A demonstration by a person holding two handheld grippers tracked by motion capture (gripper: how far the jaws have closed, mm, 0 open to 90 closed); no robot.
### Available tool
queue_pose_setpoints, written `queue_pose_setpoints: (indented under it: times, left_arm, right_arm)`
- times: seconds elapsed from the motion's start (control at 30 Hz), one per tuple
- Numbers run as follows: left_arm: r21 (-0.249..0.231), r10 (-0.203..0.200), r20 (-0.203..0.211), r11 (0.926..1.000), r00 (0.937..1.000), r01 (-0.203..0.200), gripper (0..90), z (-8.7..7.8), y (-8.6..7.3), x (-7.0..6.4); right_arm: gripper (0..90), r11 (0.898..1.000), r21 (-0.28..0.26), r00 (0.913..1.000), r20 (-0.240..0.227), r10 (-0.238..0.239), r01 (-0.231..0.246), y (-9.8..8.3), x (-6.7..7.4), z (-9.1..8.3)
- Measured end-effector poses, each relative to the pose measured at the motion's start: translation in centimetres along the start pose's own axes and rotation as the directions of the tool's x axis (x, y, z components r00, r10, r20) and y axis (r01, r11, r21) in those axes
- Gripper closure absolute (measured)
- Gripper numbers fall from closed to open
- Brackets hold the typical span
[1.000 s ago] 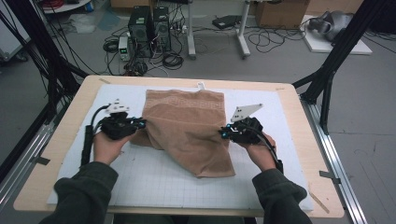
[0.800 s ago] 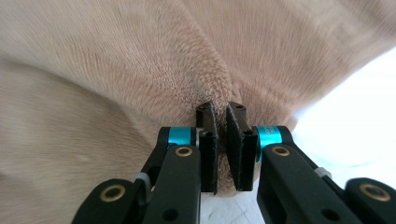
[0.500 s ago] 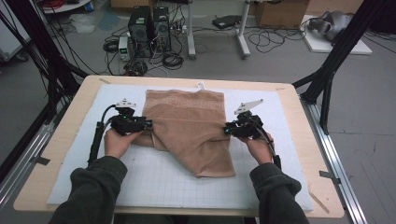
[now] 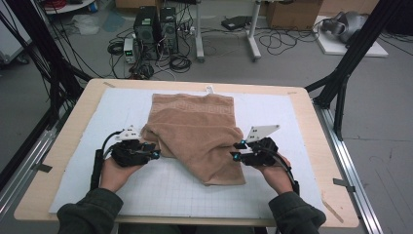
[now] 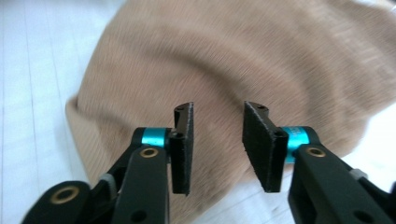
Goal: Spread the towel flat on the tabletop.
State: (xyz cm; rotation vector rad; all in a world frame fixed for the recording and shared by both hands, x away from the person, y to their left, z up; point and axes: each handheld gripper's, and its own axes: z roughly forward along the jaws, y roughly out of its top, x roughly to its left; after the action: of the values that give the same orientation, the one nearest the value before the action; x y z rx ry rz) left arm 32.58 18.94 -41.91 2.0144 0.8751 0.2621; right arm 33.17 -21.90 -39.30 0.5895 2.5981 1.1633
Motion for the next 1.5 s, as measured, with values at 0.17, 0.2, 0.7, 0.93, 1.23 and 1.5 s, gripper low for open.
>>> queue_pose_setpoints:
  times: [0.17, 0.2, 0.7, 0.93, 1.23, 1.5]
  left_arm:
    - [0.033, 0.037, 0.006, 0.9988, 0.9993, -0.037, 61.8, 2.8, 0.0, -0.7]
    - [0.046, 0.042, 0.001, 0.9980, 0.9991, -0.042, 61.3, 3.2, 0.0, -0.7]
    - [-0.009, 0.061, -0.061, 0.9981, 0.9963, -0.062, 86.0, 1.2, 0.6, -0.9]
    - [-0.048, 0.096, -0.086, 0.9938, 0.9916, -0.100, 86.5, -3.2, 1.0, -1.5]
    - [-0.123, 0.092, -0.068, 0.9873, 0.9934, -0.100, 86.5, -8.6, 1.5, -2.2]
    - [-0.118, 0.083, -0.028, 0.9893, 0.9961, -0.086, 75.5, -9.9, -0.2, -2.9]
  right_arm:
    - [66.5, 0.998, 0.060, 0.9986, -0.049, 0.021, -0.018, -2.1, 0.4, 2.0]
    - [66.3, 0.997, 0.069, 0.9983, -0.053, 0.023, -0.019, -2.4, 0.4, 2.4]
    - [85.3, 0.997, 0.072, 0.9999, -0.011, -0.003, 0.003, -2.5, 0.7, 2.7]
    - [85.8, 0.999, 0.034, 1.0000, -0.007, 0.006, -0.005, -2.1, 0.4, 1.0]
    - [85.9, 0.999, -0.045, 0.9997, -0.009, -0.024, 0.023, -1.0, 1.3, -2.2]
    - [76.8, 0.997, -0.082, 0.9994, -0.034, -0.009, 0.006, -0.7, 1.9, -4.2]
